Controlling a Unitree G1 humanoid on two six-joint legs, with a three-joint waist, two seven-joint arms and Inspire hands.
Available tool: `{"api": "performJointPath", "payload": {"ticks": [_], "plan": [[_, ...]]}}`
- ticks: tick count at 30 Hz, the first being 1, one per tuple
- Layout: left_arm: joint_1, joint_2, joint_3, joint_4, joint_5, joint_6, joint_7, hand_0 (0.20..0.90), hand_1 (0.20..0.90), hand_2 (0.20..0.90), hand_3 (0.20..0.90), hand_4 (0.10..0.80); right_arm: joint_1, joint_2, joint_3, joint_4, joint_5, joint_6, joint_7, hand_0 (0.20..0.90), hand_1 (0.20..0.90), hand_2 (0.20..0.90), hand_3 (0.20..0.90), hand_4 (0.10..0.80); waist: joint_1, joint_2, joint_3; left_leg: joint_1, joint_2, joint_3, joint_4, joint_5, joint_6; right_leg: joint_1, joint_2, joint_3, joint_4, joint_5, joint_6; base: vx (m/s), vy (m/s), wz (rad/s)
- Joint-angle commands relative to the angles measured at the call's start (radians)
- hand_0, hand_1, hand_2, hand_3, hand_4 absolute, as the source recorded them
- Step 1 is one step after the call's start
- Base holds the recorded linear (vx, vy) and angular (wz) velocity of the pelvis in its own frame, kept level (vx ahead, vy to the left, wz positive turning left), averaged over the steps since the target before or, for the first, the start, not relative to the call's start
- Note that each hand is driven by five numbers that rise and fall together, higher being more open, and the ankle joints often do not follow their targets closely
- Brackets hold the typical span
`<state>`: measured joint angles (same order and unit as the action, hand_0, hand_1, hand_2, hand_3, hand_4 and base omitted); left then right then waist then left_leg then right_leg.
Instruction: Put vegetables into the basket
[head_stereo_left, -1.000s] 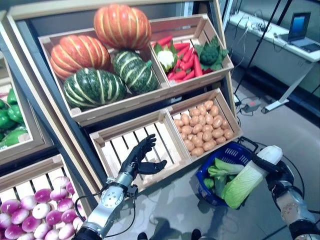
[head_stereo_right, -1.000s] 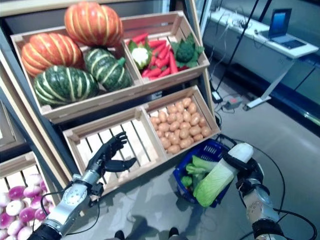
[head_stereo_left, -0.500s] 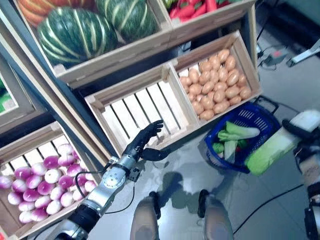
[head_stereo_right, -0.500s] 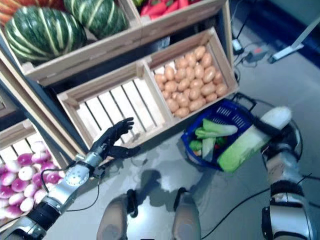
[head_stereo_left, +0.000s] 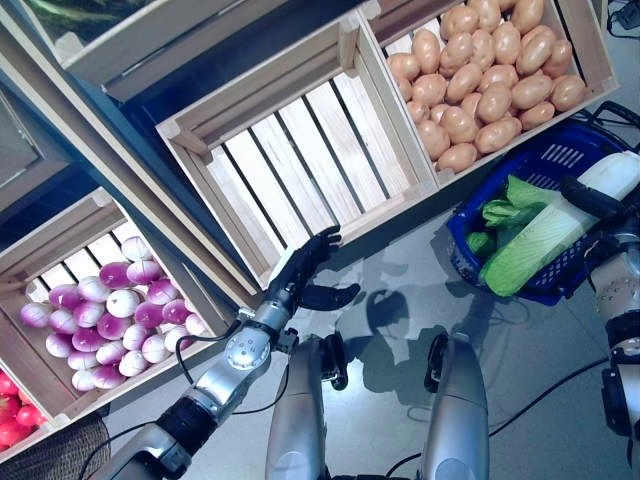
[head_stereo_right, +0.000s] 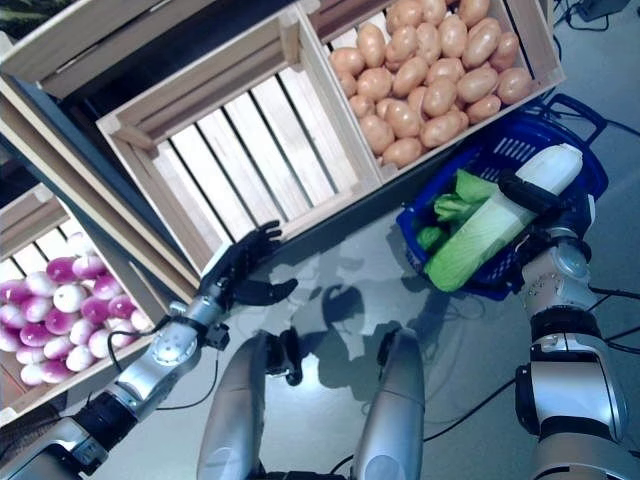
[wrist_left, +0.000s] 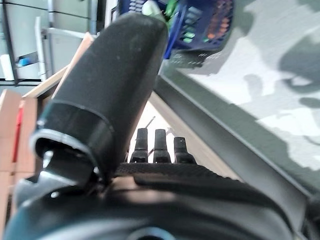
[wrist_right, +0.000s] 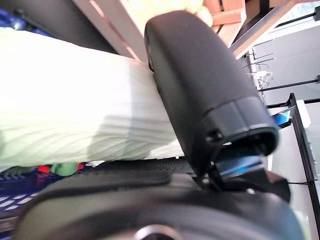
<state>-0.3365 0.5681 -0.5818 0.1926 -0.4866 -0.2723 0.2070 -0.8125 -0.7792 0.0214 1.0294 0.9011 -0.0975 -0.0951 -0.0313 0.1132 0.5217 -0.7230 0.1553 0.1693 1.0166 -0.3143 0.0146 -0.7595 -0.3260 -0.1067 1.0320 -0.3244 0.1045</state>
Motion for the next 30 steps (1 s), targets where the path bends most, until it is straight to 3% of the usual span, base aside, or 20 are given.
{"api": "performJointPath", "payload": {"ticks": [1,2,15,23,30], "plan": [[-0.057,-0.014,0.041,-0.137,-0.015,-0.144,0.034,0.9,0.9,0.9,0.9,0.8,-0.12,-0.122,0.01,0.0,-0.023,-0.105,0.016,0.789,0.789,0.789,0.789,0.726,-0.015,0.013,-0.007,0.037,0.011,-0.029,0.105,-0.165,-0.024,0.077,-0.016,-0.004,-0.002,-0.006,-0.067,-0.042,0.014,0.0],[-0.062,-0.017,0.039,-0.138,-0.018,-0.155,0.04,0.9,0.9,0.9,0.9,0.8,-0.129,-0.131,0.006,0.016,-0.019,-0.103,0.01,0.9,0.9,0.9,0.9,0.8,-0.018,0.017,-0.006,0.026,0.011,-0.029,0.117,-0.172,-0.023,0.059,-0.017,-0.001,0.014,-0.013,-0.069,-0.043,0.043,-0.01],[-0.074,-0.002,0.029,-0.158,-0.007,-0.148,0.064,0.9,0.9,0.9,0.9,0.8,-0.132,-0.183,-0.026,0.061,-0.012,-0.098,0.058,0.9,0.9,0.9,0.9,0.8,-0.028,-0.001,-0.012,-0.016,0.006,-0.045,0.151,-0.189,-0.016,-0.001,0.009,-0.005,0.053,-0.022,-0.076,-0.008,-0.002,0.0],[-0.06,0.02,0.036,-0.159,-0.008,-0.152,0.042,0.9,0.9,0.9,0.9,0.8,-0.096,-0.165,-0.033,0.057,0.021,-0.089,0.098,0.9,0.9,0.9,0.9,0.8,-0.017,-0.017,-0.04,0.054,0.017,-0.036,0.046,-0.133,-0.021,0.072,0.026,-0.026,-0.037,0.008,-0.075,0.026,-0.025,-0.03],[-0.029,0.04,0.069,-0.164,-0.026,-0.129,-0.014,0.9,0.9,0.9,0.9,0.8,-0.04,-0.134,-0.035,0.004,0.023,-0.061,0.144,0.9,0.9,0.9,0.9,0.8,0.003,-0.062,-0.084,0.186,0.042,-0.027,-0.116,-0.067,-0.031,0.213,0.045,-0.06,-0.178,0.049,-0.071,0.089,-0.057,-0.02]]}}
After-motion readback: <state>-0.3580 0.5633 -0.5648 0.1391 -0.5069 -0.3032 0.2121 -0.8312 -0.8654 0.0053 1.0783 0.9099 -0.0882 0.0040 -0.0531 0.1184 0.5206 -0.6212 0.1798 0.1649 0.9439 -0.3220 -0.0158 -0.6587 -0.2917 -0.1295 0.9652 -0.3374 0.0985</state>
